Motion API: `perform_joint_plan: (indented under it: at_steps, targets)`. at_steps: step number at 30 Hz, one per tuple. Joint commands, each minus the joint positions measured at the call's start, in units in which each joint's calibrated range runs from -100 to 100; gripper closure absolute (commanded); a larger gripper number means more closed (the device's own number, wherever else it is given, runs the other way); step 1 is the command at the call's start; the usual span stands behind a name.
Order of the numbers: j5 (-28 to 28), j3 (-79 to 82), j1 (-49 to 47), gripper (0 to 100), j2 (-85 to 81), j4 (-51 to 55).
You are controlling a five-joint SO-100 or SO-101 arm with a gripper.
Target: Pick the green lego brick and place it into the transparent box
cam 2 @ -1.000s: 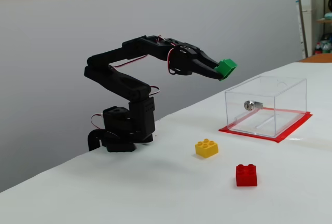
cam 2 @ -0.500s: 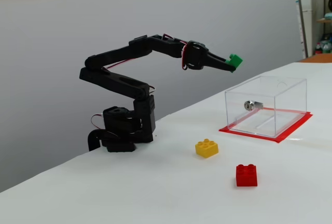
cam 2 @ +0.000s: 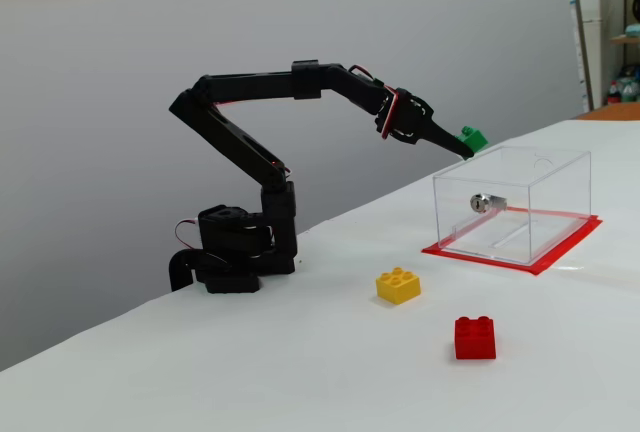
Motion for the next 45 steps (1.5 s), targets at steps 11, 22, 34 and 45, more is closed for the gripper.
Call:
perform_joint_plan:
  at_steps: [11, 22, 34, 45]
  targets:
    - [-0.12, -14.11, -4.21, 90, 13.86, -0.71]
    - [-0.12, -24.87, -6.58, 90, 25.4, -0.71]
    - [-0.06, -27.58, -6.58, 86, 29.05, -0.71]
    - [-0.06, -27.4, -6.58, 72, 29.05, -0.71]
